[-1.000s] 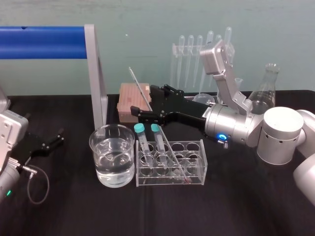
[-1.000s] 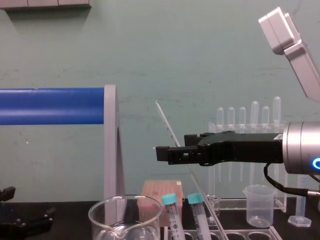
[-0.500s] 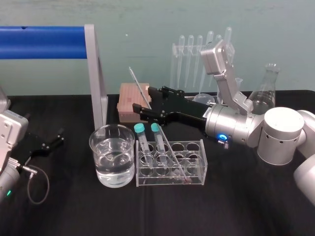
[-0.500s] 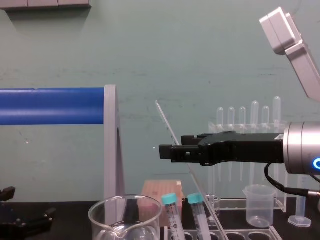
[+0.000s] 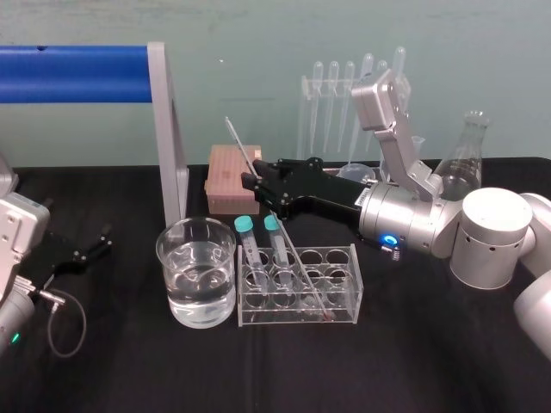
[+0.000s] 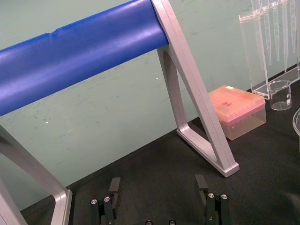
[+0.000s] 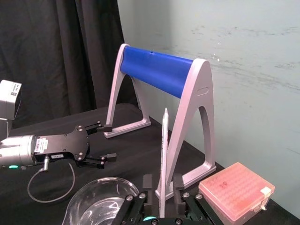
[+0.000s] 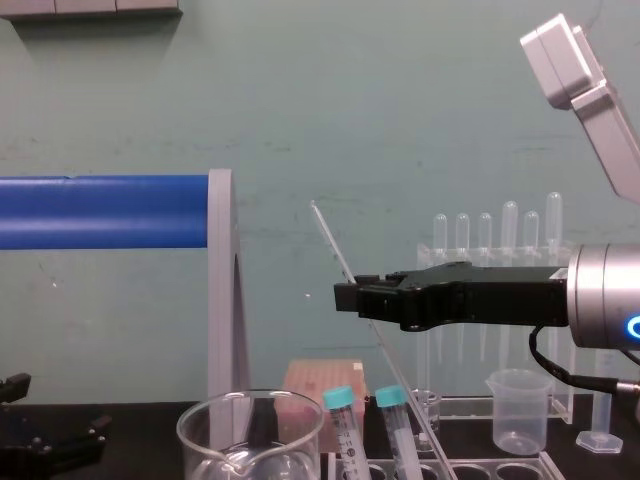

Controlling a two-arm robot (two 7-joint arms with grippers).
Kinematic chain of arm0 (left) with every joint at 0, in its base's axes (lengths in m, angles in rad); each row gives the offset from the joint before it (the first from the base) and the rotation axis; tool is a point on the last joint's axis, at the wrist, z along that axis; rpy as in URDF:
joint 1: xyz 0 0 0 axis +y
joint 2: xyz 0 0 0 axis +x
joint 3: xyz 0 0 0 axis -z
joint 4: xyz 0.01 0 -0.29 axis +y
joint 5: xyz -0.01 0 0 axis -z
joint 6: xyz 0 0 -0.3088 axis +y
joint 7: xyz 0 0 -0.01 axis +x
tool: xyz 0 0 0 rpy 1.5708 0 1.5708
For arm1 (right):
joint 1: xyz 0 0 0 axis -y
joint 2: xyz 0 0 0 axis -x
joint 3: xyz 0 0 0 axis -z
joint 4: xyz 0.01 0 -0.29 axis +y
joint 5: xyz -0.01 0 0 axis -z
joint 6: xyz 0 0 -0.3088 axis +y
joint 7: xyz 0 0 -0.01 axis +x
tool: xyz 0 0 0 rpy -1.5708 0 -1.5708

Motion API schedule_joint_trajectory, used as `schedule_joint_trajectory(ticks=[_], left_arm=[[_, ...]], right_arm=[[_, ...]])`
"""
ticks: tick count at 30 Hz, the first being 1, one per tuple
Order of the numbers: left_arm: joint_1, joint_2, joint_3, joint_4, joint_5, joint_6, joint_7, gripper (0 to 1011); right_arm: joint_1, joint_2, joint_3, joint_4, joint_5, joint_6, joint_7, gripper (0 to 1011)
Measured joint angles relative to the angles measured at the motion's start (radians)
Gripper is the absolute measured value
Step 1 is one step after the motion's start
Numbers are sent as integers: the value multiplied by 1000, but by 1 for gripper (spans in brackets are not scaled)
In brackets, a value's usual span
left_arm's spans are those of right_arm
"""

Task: Hold the thermometer with one hand and immerse one end into the beaker, then reinsert it into the test tube rack.

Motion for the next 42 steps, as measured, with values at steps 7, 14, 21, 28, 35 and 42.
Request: schedule_joint_trajectory(ticks=[7,14,21,28,35,42], left_arm=[[0,0,0,0,0,0,0,1008],[0,0,0,0,0,0,0,1008],[0,0,0,0,0,0,0,1008],[0,0,0,0,0,0,0,1008],[0,0,0,0,0,0,0,1008],[0,0,0,0,0,0,0,1008]], right_arm=[[0,0,0,0,0,0,0,94],[0,0,0,0,0,0,0,55],[0,0,0,0,0,0,0,55],[-33,-21,30,-1,25,-86,2,55],[-58,-30,58,-14,54,-142,12,55],[-96,-29,99,-38,80,-235,27,55]])
